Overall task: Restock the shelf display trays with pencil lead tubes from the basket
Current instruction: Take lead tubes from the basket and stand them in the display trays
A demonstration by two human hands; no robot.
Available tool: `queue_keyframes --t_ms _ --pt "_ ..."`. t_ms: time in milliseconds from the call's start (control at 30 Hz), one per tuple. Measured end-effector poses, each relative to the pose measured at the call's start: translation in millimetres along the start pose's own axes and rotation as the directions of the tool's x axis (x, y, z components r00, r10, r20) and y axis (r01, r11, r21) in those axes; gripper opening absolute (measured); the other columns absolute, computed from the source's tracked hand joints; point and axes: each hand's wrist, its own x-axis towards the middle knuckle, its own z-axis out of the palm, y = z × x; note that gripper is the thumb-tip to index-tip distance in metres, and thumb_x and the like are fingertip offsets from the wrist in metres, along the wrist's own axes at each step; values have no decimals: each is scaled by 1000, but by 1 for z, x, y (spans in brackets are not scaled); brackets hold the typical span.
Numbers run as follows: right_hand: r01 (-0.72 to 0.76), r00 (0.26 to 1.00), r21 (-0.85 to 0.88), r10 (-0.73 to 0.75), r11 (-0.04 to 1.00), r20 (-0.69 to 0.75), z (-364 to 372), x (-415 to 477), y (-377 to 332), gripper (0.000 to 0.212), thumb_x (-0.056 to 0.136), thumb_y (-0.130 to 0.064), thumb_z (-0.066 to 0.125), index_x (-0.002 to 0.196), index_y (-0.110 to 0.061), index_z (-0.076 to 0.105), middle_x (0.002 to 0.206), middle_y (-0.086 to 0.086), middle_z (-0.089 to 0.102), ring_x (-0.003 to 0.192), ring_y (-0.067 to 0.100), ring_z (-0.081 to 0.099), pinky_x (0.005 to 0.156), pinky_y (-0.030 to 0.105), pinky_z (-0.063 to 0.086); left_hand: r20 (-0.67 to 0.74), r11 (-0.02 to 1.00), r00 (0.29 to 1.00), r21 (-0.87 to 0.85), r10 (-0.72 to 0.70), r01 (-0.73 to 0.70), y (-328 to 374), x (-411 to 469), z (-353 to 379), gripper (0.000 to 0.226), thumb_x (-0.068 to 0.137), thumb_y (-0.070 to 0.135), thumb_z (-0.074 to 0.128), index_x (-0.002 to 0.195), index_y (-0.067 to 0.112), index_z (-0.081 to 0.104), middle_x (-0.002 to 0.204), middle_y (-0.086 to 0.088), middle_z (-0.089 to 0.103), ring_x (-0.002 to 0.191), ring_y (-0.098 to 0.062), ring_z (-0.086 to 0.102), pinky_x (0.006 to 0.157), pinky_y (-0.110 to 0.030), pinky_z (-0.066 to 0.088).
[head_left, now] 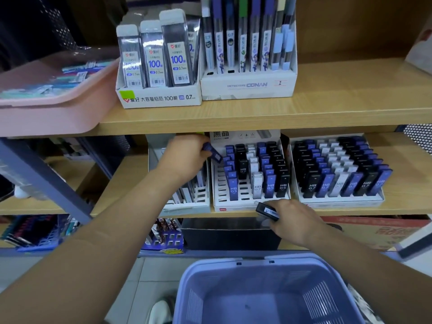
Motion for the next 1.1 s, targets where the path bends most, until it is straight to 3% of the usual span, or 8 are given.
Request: queue_keyframes --t_ms 167,333,500,600,700,833,1000,1100 --pt "12 999 79 -15 997 29 -9 -6 3 30 90 -27 60 68 -38 43 73 -8 55 73 19 56 61 28 40 107 992 994 119 20 -33 6 23 15 33 92 39 58 100 7 65 99 -8 65 90 -28 60 77 -34 50" --pt "7 999 100 -11 995 47 -15 -8 6 33 88 -23 63 63 -36 47 64 -14 52 62 2 52 53 16 35 186 992 982 126 -25 1 12 41 27 31 96 37 52 81 10 53 85 -7 52 83 -26 54 71 -28 39" --pt "-24 997 157 13 987 71 -18 -10 1 34 88 -18 63 61 -32 48 59 -13 52 56 0 49 48 14 33 187 986 982 166 -20 -11 7 47 38 21 95 23 56 99 4 63 99 -9 60 95 -29 60 77 -25 38" --pt "-44 996 248 23 968 87 -20 -9 -3 28 88 -18 65 64 -23 51 59 -7 52 51 7 46 47 19 33 195 978 981 207 -3 -38 9 48 40 16 93 13 56 102 2 63 104 -17 60 92 -31 59 79 -30 44" --pt "-87 992 386 43 919 121 -22 -8 -9 4 88 -17 66 88 -15 62 63 0 54 45 11 49 45 21 38 180 960 984 274 13 -63 11 45 42 15 87 0 58 100 2 64 98 -15 59 83 -28 54 70 -29 40" --pt "-186 976 623 68 760 208 -22 -8 -19 15 89 -8 62 104 -14 63 58 -2 51 38 9 47 40 19 35 107 953 993 293 41 -71 11 44 48 22 77 -9 59 93 4 65 99 -15 62 90 -32 60 70 -28 39" --pt "-366 928 878 54 309 368 -28 -9 -27 24 90 -11 65 113 -5 58 60 5 51 47 18 48 46 27 40 -33 994 996 -65 -86 84 11 53 54 17 86 3 47 75 16 50 70 1 47 64 -15 48 54 -24 30" --pt "-423 905 897 10 128 425 -34 -12 -32 36 88 -16 71 119 -5 57 63 8 54 49 21 51 45 27 43 -84 993 994 -100 -67 59 9 58 57 14 87 8 47 77 16 54 68 3 47 60 -10 43 57 -24 33"
